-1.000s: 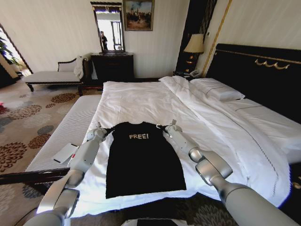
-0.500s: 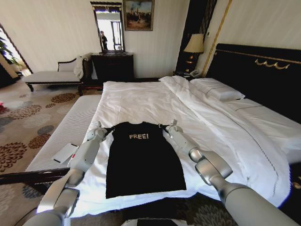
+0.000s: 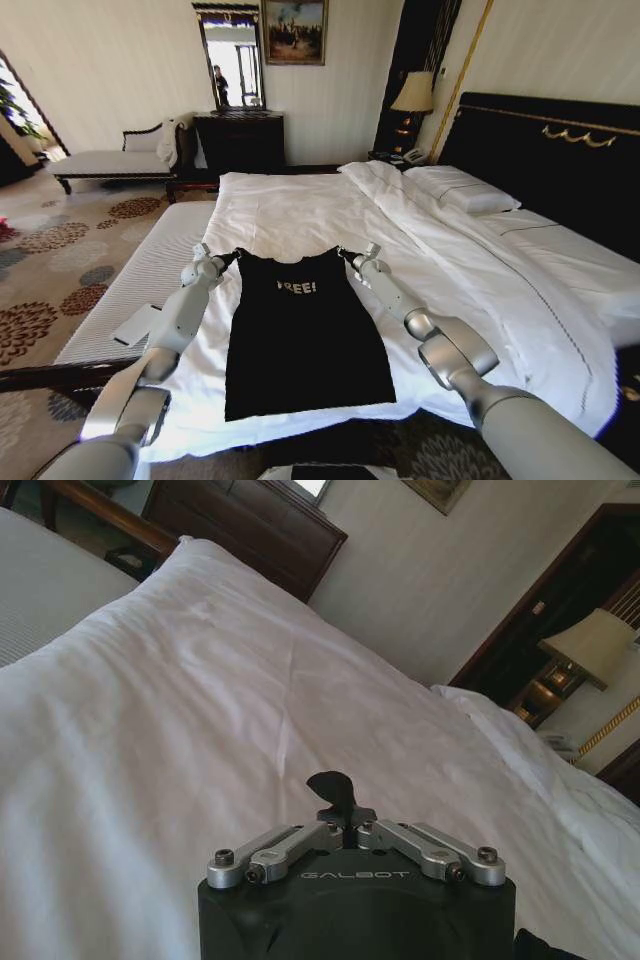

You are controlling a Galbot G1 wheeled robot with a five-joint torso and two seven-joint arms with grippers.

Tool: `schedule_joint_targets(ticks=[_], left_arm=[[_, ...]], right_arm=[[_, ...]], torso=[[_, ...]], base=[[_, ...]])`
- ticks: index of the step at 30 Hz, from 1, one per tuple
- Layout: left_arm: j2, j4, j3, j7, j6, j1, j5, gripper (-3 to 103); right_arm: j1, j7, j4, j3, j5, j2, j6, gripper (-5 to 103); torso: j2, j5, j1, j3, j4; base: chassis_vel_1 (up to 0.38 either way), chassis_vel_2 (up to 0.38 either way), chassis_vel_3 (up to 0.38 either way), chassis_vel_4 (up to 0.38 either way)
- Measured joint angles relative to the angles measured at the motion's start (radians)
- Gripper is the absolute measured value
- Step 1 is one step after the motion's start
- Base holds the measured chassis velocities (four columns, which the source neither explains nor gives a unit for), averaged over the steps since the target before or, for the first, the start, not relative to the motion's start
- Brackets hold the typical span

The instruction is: Fold the clothes on the bed.

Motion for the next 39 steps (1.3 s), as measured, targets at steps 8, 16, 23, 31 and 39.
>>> schedule_joint_targets(ticks=[8, 16, 23, 31, 39], left_arm=[[0.006, 0.019, 0.0, 0.001, -0.014, -0.027, -0.005, 1], [0.021, 0.027, -0.011, 0.001, -0.019, -0.067, -0.036, 1], [0.049, 0.006, -0.009, 0.0, -0.02, -0.078, -0.072, 1], [0.137, -0.185, 0.042, -0.023, -0.015, 0.055, -0.137, 1], [0.33, -0.492, 0.017, -0.054, -0.023, 0.271, -0.261, 1]], right_arm=[[0.021, -0.016, 0.0, 0.008, 0.03, 0.003, 0.035, 1], [0.057, -0.015, 0.001, -0.001, 0.066, 0.002, 0.044, 1], [0.073, -0.017, 0.023, -0.02, 0.1, -0.01, 0.057, 1], [-0.034, 0.047, 0.307, -0.143, 0.188, -0.115, 0.068, 1], [-0.217, 0.2, 0.772, -0.151, 0.289, -0.394, 0.068, 1]], torso=[[0.0, -0.0002, 0.0, 0.0, 0.0005], [0.0, 0.0, 0.0, 0.0, 0.0003], [0.0, -0.0001, 0.0, 0.0, 0.0004], [0.0, 0.0003, 0.0, 0.0, 0.0006], [0.0, -0.0002, 0.0, -0.001, -0.0009]], base=[[0.0, 0.0, 0.0, 0.0], [0.0, 0.0, 0.0, 0.0], [0.0, 0.0, 0.0, 0.0], [0.0, 0.0, 0.0, 0.0], [0.0, 0.0, 0.0, 0.0]])
